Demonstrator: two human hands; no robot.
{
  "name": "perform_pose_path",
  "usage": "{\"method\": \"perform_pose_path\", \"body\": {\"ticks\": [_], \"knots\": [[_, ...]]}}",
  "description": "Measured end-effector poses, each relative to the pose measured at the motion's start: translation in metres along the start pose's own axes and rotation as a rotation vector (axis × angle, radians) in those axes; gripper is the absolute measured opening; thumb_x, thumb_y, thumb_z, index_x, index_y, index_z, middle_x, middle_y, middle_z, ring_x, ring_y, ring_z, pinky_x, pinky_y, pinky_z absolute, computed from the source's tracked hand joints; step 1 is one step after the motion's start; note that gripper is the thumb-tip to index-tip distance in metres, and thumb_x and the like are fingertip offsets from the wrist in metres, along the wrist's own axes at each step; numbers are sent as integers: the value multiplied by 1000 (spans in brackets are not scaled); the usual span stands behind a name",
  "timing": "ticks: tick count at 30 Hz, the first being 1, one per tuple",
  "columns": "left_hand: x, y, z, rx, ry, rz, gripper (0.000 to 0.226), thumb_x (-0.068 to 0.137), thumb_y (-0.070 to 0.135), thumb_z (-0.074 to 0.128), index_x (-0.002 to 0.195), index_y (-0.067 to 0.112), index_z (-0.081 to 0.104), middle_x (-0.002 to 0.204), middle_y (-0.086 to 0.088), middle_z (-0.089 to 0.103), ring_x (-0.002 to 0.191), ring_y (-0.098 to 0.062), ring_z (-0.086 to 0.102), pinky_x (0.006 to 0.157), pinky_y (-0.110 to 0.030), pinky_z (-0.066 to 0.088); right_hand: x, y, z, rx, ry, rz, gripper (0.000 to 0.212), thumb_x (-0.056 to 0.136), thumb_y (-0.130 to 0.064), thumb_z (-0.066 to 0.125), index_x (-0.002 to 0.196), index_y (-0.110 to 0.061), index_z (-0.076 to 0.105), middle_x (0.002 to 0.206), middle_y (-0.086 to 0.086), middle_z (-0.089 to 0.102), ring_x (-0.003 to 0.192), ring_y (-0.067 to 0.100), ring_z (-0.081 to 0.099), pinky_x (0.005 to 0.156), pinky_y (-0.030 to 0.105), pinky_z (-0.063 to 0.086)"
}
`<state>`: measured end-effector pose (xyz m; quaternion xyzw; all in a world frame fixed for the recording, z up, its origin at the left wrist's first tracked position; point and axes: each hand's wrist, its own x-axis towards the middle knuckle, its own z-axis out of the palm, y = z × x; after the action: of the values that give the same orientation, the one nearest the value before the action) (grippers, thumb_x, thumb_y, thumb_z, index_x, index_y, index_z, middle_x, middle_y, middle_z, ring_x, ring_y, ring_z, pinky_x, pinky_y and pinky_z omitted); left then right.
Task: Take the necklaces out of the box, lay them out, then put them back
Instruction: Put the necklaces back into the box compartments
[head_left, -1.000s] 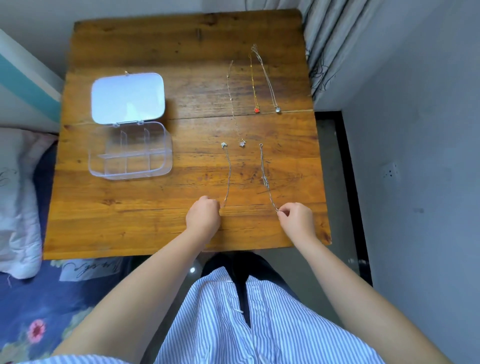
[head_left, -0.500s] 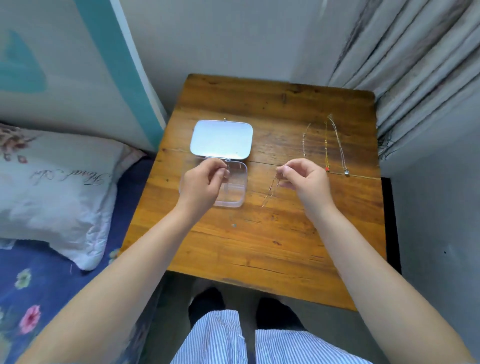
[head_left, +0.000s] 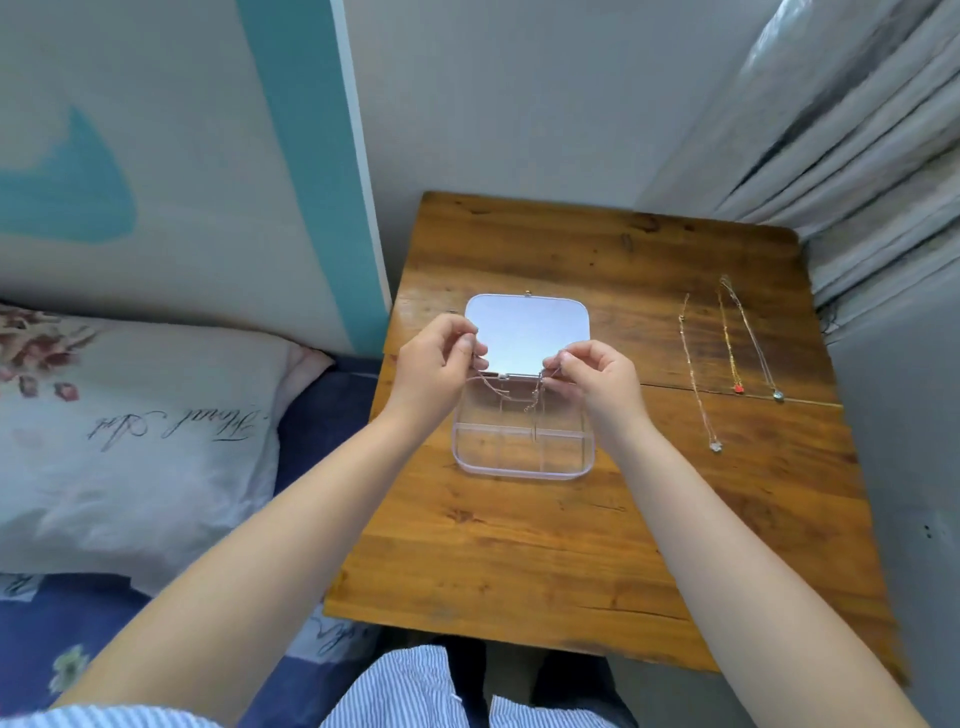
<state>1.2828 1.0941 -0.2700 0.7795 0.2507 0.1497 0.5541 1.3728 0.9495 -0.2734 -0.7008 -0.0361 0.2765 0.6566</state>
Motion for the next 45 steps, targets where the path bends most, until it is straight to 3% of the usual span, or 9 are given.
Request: {"method": "perform_pose_path", "body": {"ticks": [14, 20, 25, 27, 30, 33, 36, 39, 45], "knots": [[36, -29, 3, -49, -1, -35, 17, 98, 1, 40, 107, 3, 54, 76, 5, 58, 69, -2, 60, 61, -6, 52, 22, -6, 11, 78, 36, 47, 27, 91, 3, 45, 70, -9, 56, 74, 9, 60, 69, 14, 60, 63, 16, 57], [34, -49, 2, 17, -61, -145, 17, 98, 1, 40, 106, 2, 55, 91, -11, 62, 72, -9, 60, 61, -1, 51, 31, 2, 10, 40, 21, 85, 25, 91, 3, 46, 70, -9, 54, 73, 9, 59, 68, 15, 59, 61, 14, 56], [37, -65, 13, 147, -119, -187, 19, 97, 7, 45, 109, 2, 58, 95, -3, 63, 92, -18, 63, 79, -24, 52, 51, 41, 13, -46, 48, 258, 29, 91, 8, 42, 68, -8, 51, 76, 10, 57, 70, 14, 57, 58, 13, 56], [36, -74, 19, 149, -150, -210, 18, 97, 6, 46, 108, 3, 59, 96, -5, 65, 96, -21, 64, 87, -34, 52, 59, 67, 17, -65, 94, 361, 35, 89, 13, 35, 66, -7, 50, 76, 13, 55, 69, 13, 56, 67, 21, 57], [37, -85, 26, 153, -156, -238, 19, 97, 4, 45, 107, 2, 60, 99, -9, 67, 93, -17, 63, 89, -35, 52, 70, 97, 23, -82, 182, 434, 34, 86, 17, 30, 72, -4, 53, 76, 11, 53, 66, 11, 52, 82, 29, 53], [40, -94, 29, 212, -173, -241, 19, 97, 4, 44, 105, 2, 61, 94, -6, 65, 92, -20, 62, 84, -33, 51, 73, 108, 24, -214, 209, 419, 32, 85, 13, 32, 98, -3, 57, 81, 5, 55, 79, 18, 53, 90, 36, 47], [42, -101, 31, 413, -258, -200, 24, 96, 8, 45, 113, 3, 61, 110, -12, 68, 101, -24, 60, 87, -32, 48, 64, 104, 21, -386, 124, 345, 42, 84, 11, 33, 116, -2, 57, 109, 10, 62, 108, 23, 53, 93, 32, 43], [44, -104, 34, 581, -362, -141, 29, 96, 9, 44, 120, 3, 59, 124, -12, 62, 116, -25, 56, 97, -34, 46, 52, 94, 12, -610, 30, 220, 38, 88, 4, 35, 119, -4, 57, 125, 12, 61, 119, 23, 51, 92, 21, 35], [35, -103, 38, 757, -458, -34, 28, 95, 11, 43, 117, 7, 60, 123, -8, 61, 116, -24, 54, 92, -35, 49, 31, 67, -35, -884, -84, 116, 30, 93, -7, 41, 117, -7, 60, 128, 9, 60, 120, 23, 52, 101, 30, 39]]}}
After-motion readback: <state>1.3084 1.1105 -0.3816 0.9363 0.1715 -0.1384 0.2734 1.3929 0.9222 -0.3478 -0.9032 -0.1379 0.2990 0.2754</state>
